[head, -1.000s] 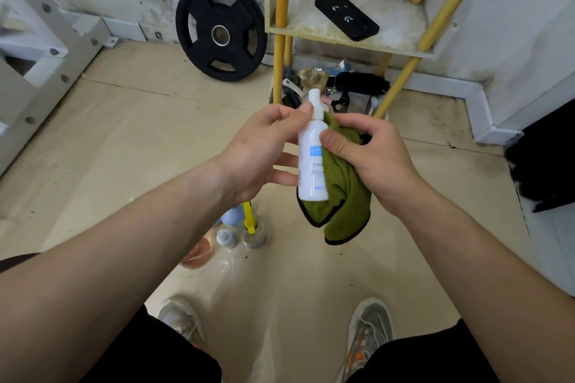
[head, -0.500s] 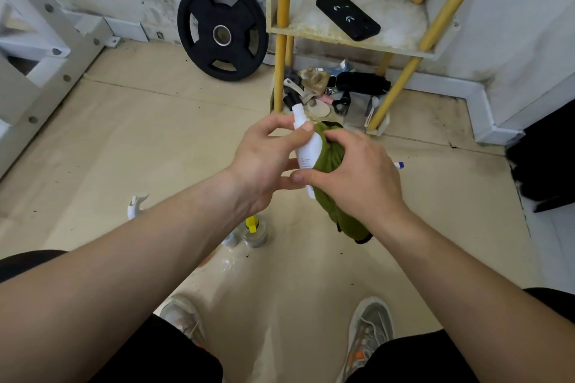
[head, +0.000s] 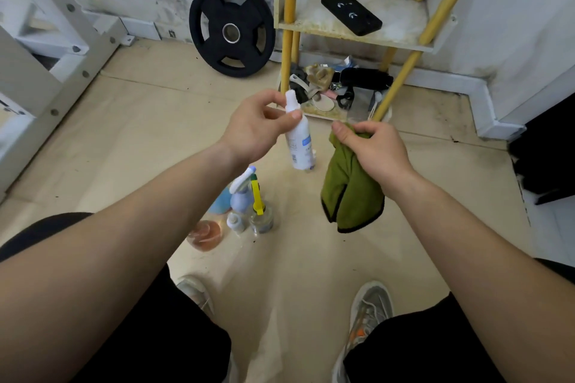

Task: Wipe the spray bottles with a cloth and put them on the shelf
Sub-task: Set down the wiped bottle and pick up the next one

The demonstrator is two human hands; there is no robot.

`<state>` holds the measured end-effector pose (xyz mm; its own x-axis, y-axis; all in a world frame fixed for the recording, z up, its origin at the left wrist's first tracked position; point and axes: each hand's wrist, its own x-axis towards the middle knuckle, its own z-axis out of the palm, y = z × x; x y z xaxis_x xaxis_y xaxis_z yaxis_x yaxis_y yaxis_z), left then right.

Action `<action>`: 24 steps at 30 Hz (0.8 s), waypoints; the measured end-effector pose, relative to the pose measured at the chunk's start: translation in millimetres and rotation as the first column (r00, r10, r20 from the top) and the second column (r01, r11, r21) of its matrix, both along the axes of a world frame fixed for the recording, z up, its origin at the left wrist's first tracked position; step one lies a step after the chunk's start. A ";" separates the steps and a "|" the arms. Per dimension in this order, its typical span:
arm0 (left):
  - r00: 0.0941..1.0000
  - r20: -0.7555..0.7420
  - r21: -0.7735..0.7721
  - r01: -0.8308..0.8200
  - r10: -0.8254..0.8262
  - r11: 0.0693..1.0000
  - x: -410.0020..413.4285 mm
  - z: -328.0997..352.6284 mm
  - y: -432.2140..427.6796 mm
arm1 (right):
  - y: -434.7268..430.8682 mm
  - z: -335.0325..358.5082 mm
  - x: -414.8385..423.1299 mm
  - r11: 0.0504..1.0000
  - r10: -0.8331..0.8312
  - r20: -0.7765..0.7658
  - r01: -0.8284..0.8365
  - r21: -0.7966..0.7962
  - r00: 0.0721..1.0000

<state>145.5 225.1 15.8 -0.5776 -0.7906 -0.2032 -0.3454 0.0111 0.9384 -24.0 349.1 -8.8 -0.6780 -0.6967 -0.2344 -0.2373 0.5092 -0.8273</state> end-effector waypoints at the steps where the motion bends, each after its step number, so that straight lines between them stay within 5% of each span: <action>1: 0.998 0.055 -0.116 0.023 -0.017 0.993 3.3 -5.2 -0.1 | 3.1 -3.2 1.2 0.999 0.015 0.017 -0.016 0.031 1.000; 4: 0.974 0.221 -0.310 0.110 -0.040 0.944 11.9 -20.7 4.8 | 13.0 -11.4 11.0 0.987 0.101 0.048 -0.106 0.125 0.994; 11: 0.912 0.406 -0.339 0.210 -0.059 0.917 49.7 -42.9 30.3 | 34.6 -30.8 47.5 0.898 0.332 0.084 -0.342 0.278 0.940; 18: 0.855 0.482 -0.283 -0.053 0.190 0.958 112.2 -115.8 63.5 | 46.4 -56.2 100.1 0.821 0.402 0.158 -0.432 0.373 0.902; 24: 0.780 0.575 -0.260 -0.110 0.246 0.959 139.7 -178.7 67.4 | 43.0 -106.3 119.9 0.767 0.378 0.249 -0.452 0.456 0.892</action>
